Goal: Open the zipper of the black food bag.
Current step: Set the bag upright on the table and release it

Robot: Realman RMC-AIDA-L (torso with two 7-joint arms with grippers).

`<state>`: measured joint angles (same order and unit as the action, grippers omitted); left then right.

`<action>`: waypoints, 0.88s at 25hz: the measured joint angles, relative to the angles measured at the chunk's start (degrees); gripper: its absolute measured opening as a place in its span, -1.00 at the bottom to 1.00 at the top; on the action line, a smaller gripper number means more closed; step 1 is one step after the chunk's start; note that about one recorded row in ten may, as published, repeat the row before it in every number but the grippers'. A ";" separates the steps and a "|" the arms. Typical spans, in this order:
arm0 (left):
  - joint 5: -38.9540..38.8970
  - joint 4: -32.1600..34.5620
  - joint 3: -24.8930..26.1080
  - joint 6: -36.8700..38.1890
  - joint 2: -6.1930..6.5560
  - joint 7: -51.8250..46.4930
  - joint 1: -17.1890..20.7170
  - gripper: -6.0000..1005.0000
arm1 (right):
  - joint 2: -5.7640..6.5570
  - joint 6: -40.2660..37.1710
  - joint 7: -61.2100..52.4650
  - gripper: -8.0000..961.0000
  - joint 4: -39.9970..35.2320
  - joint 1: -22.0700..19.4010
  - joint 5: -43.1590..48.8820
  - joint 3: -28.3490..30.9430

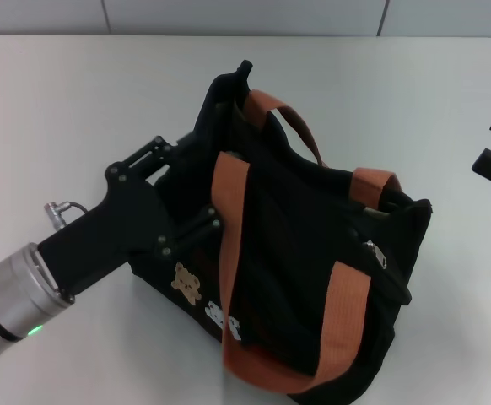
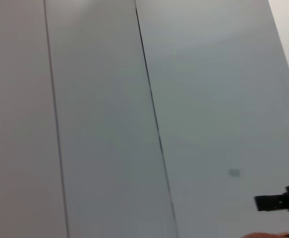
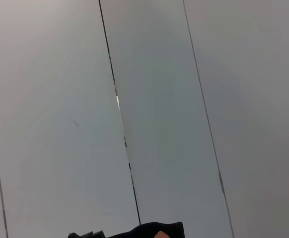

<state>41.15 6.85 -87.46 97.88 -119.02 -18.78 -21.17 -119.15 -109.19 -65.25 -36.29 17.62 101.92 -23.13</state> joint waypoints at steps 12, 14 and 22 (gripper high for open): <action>6.44 10.87 1.54 4.94 6.62 -9.58 7.62 0.63 | 0.65 -4.91 0.00 0.51 -0.58 -0.33 -0.02 0.06; 7.38 11.25 1.99 5.20 7.09 -9.93 7.92 0.63 | 0.65 -5.08 0.00 0.51 -0.60 -0.28 -0.01 0.06; 20.69 11.51 12.72 5.54 9.63 -12.42 10.17 0.63 | 0.71 -5.21 0.01 0.54 -0.63 -0.34 0.15 -0.10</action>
<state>61.85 18.36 -74.73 103.41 -109.39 -31.20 -11.00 -118.44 -114.40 -65.24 -36.92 17.28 102.07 -23.23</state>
